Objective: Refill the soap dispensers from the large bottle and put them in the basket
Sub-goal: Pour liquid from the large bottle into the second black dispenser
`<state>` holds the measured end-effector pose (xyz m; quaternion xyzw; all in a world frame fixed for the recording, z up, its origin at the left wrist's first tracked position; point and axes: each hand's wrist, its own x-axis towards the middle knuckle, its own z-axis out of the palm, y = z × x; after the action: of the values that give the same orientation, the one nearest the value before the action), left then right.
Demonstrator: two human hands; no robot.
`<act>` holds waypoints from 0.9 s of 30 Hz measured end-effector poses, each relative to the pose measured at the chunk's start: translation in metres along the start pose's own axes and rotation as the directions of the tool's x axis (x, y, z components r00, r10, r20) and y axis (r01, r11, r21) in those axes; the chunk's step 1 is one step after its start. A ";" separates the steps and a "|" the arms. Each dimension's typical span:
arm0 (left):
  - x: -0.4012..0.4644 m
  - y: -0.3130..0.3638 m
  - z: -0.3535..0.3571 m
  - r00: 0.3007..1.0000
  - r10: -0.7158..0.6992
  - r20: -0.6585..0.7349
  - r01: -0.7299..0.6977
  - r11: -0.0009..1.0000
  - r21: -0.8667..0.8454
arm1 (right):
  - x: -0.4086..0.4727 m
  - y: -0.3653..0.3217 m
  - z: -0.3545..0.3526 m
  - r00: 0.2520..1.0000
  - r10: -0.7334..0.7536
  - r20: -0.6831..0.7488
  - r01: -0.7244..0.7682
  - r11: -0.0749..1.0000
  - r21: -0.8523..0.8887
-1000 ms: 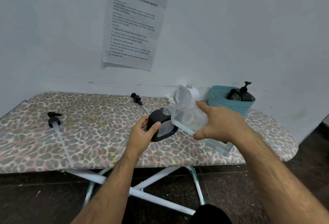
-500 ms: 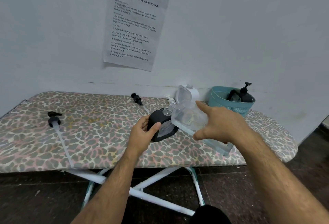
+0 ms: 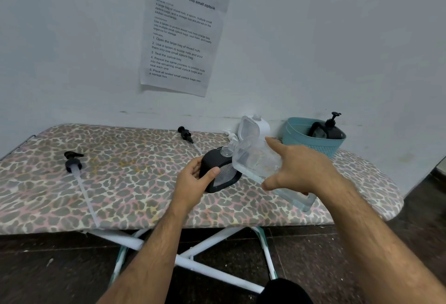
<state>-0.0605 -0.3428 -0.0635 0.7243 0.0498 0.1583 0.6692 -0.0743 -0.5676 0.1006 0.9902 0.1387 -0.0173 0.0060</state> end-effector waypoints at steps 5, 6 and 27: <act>0.000 0.001 0.000 1.000 0.001 0.005 -0.001 1.000 -0.007 | 0.000 -0.001 -0.001 1.000 0.002 0.003 -0.002 1.000 -0.004; 0.000 0.001 0.000 1.000 0.001 0.007 -0.001 1.000 -0.010 | 0.000 -0.001 -0.001 1.000 0.000 0.003 0.000 1.000 -0.008; 0.001 -0.001 0.001 1.000 0.002 -0.001 -0.002 0.999 -0.033 | 0.000 -0.001 -0.002 1.000 0.005 0.019 -0.005 1.000 0.002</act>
<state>-0.0591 -0.3435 -0.0641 0.7131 0.0468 0.1600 0.6810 -0.0749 -0.5662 0.1022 0.9903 0.1360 -0.0271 0.0064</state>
